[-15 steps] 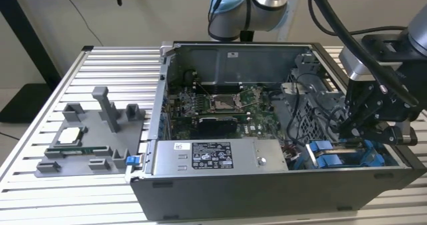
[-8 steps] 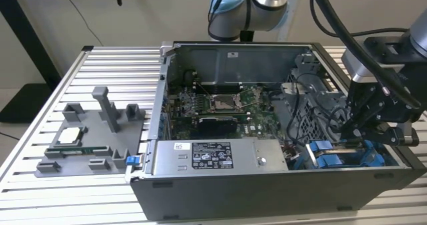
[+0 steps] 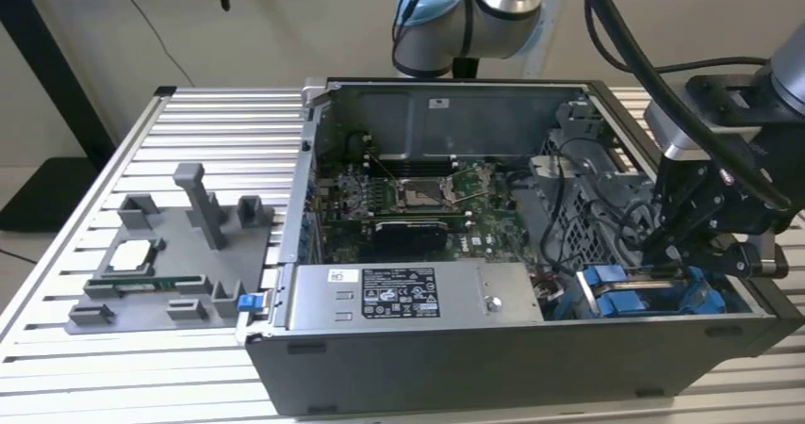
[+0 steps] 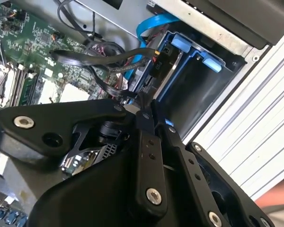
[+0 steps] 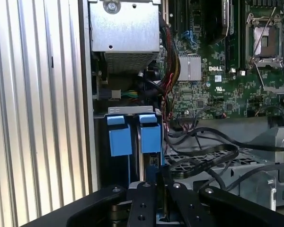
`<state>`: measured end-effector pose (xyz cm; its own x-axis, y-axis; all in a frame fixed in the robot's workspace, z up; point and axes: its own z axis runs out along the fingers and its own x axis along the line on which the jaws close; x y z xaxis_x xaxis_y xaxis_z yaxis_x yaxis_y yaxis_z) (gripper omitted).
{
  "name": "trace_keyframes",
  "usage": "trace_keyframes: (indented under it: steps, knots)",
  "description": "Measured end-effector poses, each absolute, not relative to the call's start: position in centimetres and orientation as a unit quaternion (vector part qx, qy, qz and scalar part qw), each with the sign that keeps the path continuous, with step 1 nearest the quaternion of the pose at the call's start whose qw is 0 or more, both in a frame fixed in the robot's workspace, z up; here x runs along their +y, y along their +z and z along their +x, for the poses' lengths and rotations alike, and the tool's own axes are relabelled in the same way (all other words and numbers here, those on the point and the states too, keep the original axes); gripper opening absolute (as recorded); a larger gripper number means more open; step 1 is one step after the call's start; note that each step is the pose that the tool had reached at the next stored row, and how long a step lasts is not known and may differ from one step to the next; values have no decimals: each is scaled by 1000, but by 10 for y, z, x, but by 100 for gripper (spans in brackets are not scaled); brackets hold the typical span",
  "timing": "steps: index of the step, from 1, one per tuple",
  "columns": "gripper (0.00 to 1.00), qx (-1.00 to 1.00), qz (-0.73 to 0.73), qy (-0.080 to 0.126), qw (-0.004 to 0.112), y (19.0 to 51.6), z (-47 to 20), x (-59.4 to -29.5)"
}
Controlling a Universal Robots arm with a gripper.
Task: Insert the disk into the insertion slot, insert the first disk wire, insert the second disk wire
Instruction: 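Insert the second disk wire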
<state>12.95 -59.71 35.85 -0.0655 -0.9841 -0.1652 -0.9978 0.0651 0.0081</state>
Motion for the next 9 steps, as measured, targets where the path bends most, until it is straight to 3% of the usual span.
trace_keyframes:
  steps: [9]
  knots:
    - [0, 728, -681, 60, 58, 354, 136, -596]
